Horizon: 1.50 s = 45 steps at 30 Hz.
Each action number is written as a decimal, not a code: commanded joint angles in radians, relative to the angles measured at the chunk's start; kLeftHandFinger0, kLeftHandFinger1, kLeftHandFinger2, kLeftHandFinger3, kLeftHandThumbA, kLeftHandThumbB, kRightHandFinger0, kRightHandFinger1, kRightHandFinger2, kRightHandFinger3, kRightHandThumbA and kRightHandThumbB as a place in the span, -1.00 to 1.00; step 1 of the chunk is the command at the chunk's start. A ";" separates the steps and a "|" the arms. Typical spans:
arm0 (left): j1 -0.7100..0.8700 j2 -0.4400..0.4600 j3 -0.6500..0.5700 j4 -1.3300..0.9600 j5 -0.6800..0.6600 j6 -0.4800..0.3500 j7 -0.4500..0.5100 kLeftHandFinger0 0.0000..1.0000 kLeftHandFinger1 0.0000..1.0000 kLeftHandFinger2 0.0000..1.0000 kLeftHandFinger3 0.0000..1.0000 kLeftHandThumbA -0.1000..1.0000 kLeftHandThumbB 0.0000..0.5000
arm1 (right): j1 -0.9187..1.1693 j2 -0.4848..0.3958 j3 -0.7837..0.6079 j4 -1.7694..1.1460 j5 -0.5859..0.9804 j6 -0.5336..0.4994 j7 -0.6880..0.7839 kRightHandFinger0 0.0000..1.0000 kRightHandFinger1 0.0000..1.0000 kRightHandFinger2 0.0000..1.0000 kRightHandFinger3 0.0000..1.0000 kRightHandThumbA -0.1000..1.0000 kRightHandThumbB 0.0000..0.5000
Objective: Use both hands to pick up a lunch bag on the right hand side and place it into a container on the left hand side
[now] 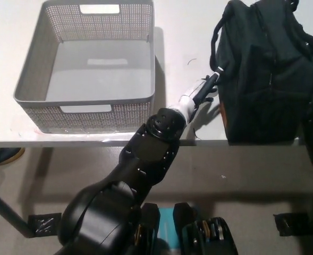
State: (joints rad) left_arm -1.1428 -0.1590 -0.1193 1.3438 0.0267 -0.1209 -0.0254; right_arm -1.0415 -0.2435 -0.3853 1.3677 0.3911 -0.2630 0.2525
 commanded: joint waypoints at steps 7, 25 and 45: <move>-0.098 -0.026 -0.029 0.025 0.048 -0.021 0.060 1.00 1.00 1.00 1.00 1.00 0.58 | -0.087 0.195 0.051 -0.032 -0.024 0.004 -0.041 1.00 1.00 1.00 1.00 1.00 -0.38; -0.147 0.007 -0.011 0.023 0.041 0.013 0.034 1.00 1.00 1.00 1.00 1.00 0.40 | -0.143 0.227 0.040 -0.041 0.012 0.024 -0.132 1.00 1.00 1.00 1.00 1.00 -0.34; -0.314 -0.091 0.062 -0.019 -0.046 -0.062 -0.121 1.00 1.00 1.00 1.00 1.00 0.33 | 0.005 0.183 0.053 -0.745 -0.002 0.192 -0.367 1.00 1.00 1.00 1.00 1.00 -0.84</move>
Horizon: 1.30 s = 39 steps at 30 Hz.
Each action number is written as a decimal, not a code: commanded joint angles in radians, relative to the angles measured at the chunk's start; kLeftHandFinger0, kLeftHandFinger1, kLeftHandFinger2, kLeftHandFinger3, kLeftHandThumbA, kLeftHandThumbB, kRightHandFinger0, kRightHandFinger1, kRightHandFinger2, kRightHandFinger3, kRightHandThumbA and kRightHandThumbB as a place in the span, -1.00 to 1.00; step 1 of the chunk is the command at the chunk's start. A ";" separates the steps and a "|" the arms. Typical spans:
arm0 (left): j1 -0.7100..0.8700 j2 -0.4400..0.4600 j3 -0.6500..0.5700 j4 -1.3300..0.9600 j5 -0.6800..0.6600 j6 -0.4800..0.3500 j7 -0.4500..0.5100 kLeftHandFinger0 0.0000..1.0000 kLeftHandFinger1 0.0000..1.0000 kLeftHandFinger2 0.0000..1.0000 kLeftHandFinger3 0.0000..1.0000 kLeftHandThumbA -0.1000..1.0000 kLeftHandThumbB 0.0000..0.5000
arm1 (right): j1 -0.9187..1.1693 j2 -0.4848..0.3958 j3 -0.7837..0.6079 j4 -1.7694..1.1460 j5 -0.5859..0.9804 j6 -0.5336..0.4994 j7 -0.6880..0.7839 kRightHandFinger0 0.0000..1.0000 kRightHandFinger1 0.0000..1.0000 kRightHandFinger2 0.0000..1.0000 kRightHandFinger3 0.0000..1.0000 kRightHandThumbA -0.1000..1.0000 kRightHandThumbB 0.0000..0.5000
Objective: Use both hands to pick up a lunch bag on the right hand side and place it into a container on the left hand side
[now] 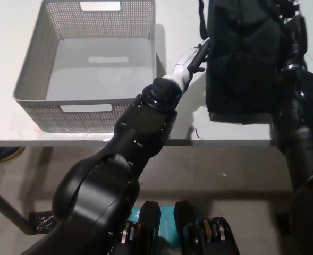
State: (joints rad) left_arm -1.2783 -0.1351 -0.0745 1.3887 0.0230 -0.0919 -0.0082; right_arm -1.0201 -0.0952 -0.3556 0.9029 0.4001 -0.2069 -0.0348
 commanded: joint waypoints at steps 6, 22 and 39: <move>-0.219 -0.144 0.026 -0.072 -0.052 -0.081 -0.159 1.00 1.00 1.00 1.00 1.00 0.30 | 0.030 0.009 0.039 -0.465 -0.060 0.233 -0.145 1.00 1.00 1.00 1.00 1.00 -0.67; -0.337 -0.042 0.092 -0.140 -0.103 -0.074 -0.169 1.00 1.00 1.00 1.00 1.00 0.29 | -0.231 0.011 0.058 -0.391 -0.036 0.249 -0.167 1.00 1.00 1.00 1.00 1.00 -1.00; -0.340 0.153 0.152 -0.287 -0.129 -0.048 -0.159 1.00 1.00 1.00 1.00 1.00 0.05 | -0.557 0.048 0.183 0.042 -0.117 0.202 -0.050 1.00 1.00 1.00 1.00 1.00 -0.76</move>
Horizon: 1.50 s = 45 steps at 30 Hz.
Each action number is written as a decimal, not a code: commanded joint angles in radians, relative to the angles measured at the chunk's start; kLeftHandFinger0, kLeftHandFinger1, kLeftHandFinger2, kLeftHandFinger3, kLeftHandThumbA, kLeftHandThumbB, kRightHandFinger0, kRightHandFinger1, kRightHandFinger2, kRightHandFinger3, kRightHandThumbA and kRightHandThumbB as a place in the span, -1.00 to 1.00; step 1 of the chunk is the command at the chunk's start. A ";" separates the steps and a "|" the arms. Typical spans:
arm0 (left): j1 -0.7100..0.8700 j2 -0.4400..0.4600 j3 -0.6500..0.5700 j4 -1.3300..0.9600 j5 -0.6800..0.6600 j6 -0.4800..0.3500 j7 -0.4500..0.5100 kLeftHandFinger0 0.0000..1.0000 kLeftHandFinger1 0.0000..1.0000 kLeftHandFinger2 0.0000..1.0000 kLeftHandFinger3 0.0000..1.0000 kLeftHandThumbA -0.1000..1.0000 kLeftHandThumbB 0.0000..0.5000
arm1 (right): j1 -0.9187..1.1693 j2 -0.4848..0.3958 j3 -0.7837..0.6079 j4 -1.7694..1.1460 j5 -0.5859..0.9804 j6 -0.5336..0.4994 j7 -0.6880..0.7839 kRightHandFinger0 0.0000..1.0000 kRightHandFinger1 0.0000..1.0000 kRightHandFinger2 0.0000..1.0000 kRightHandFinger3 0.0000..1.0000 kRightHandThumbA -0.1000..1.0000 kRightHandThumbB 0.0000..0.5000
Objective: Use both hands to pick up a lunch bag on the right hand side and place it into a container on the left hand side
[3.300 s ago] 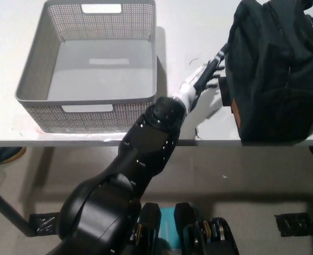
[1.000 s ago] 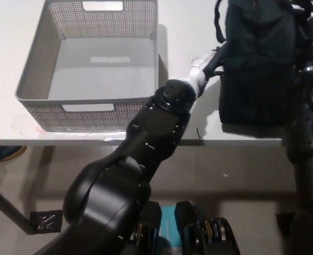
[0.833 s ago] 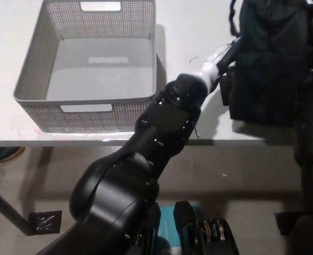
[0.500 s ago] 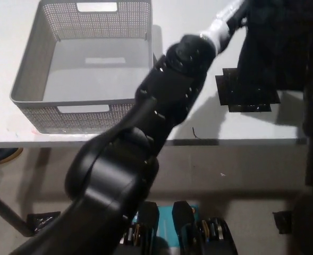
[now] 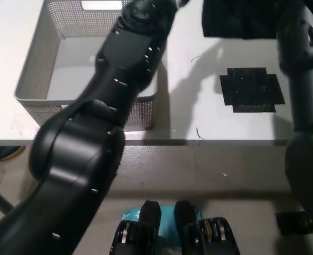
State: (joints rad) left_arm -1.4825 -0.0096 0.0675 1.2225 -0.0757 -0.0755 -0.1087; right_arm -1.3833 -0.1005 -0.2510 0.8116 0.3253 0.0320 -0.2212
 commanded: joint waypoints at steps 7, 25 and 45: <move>-0.119 0.108 0.056 -0.168 -0.069 -0.027 -0.043 1.00 1.00 1.00 1.00 1.00 0.15 | -0.340 0.087 0.135 0.370 -0.087 -0.104 0.164 1.00 1.00 1.00 1.00 1.00 -0.71; 0.144 0.257 0.108 -0.554 -0.057 0.073 0.007 1.00 1.00 1.00 1.00 1.00 -0.02 | -0.425 0.261 0.130 0.566 -0.061 -0.165 0.260 1.00 1.00 1.00 1.00 1.00 -0.47; 0.327 0.338 -0.014 -0.172 0.033 0.009 -0.100 1.00 1.00 1.00 1.00 1.00 0.04 | -0.153 0.299 0.310 0.640 -0.254 -0.084 0.196 1.00 1.00 1.00 1.00 1.00 -0.49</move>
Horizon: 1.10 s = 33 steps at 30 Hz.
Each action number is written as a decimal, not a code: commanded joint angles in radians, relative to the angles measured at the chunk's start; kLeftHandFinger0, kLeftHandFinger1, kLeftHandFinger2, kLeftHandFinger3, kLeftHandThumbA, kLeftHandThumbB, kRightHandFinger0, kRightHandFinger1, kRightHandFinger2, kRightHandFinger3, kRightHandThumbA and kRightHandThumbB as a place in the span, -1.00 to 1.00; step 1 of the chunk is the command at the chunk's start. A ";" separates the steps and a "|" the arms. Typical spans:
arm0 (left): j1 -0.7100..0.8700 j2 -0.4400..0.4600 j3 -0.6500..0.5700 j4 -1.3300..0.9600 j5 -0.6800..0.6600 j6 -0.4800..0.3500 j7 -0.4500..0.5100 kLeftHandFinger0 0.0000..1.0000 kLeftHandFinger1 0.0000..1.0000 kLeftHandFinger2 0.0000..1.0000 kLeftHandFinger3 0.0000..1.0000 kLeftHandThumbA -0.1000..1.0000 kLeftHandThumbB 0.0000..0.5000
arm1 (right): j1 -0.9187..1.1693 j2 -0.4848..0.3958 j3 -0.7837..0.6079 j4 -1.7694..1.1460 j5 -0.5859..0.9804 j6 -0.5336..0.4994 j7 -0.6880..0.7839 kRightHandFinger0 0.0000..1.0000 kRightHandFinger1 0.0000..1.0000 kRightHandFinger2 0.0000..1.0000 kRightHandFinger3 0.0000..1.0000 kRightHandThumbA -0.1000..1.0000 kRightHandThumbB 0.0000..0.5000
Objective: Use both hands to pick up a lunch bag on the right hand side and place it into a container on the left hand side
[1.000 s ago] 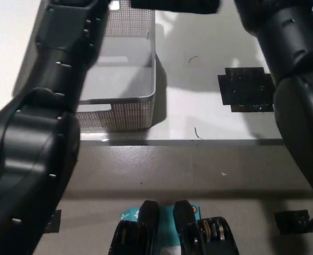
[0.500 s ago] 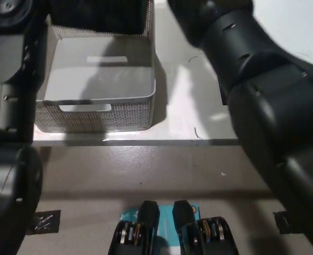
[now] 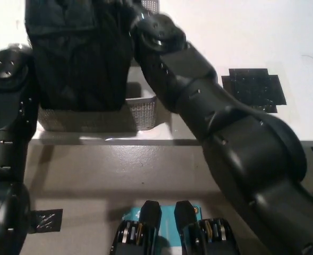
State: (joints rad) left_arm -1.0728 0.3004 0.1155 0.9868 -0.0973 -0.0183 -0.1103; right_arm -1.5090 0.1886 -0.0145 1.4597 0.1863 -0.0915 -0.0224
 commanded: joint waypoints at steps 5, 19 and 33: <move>-0.127 0.173 -0.248 0.232 0.208 -0.037 -0.144 1.00 1.00 1.00 1.00 1.00 0.24 | 0.056 -0.089 0.370 -0.009 -0.370 0.075 -0.179 1.00 1.00 1.00 1.00 0.21 -0.65; -0.079 0.454 -0.361 0.153 0.226 -0.195 -0.267 1.00 1.00 1.00 1.00 1.00 -0.08 | 0.222 -0.342 0.385 -0.111 -0.324 -0.092 -0.091 1.00 1.00 1.00 1.00 -0.07 -0.79; -0.004 0.545 -0.305 -0.041 0.181 -0.146 -0.337 1.00 1.00 1.00 1.00 1.00 0.00 | 0.451 -0.482 0.311 -0.470 -0.308 -0.061 0.012 1.00 1.00 1.00 1.00 0.19 -0.93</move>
State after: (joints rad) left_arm -1.0556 0.7976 -0.2231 1.0284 0.0929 -0.1777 -0.4001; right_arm -1.0484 -0.2739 0.3280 1.0862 -0.1121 -0.1280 -0.0571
